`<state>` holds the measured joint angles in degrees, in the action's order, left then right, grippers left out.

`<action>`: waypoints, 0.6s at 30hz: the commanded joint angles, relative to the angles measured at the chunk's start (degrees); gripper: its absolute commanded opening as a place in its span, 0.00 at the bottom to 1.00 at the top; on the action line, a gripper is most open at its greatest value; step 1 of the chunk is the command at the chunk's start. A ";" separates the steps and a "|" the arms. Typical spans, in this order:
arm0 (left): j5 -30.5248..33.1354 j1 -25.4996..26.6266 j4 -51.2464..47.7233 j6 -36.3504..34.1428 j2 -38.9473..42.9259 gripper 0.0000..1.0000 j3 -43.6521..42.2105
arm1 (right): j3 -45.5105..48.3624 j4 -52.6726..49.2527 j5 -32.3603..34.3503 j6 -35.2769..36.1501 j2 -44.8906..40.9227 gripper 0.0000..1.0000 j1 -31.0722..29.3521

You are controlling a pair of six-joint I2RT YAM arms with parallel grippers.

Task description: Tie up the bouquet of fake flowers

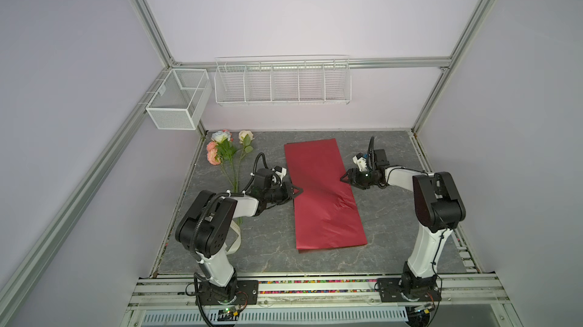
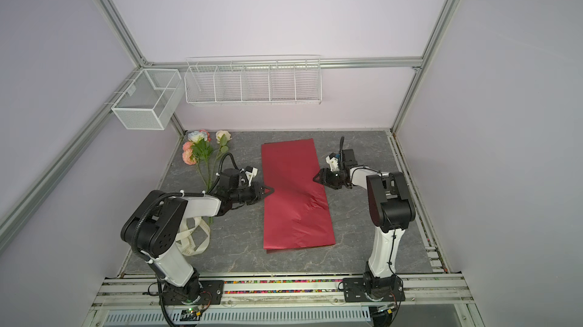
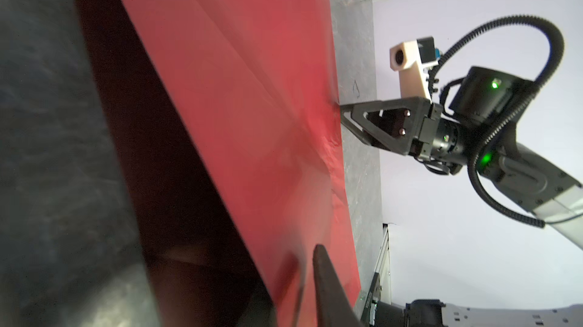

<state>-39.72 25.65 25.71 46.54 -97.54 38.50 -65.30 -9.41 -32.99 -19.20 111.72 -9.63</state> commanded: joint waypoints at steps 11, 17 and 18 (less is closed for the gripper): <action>7.33 6.12 5.37 5.92 11.91 0.30 -11.03 | 2.01 -5.88 -6.87 9.03 -4.28 0.66 -0.74; 7.27 6.09 9.23 9.67 10.31 0.20 -10.11 | 3.23 -8.77 0.44 9.23 -9.84 0.73 -0.74; 7.62 6.08 9.44 10.34 10.46 0.18 -10.11 | 4.09 -8.91 3.30 8.95 -12.14 0.75 -0.74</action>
<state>-33.12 31.62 31.57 53.58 -86.61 26.89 -62.92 -15.84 -35.79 -11.46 104.81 -10.04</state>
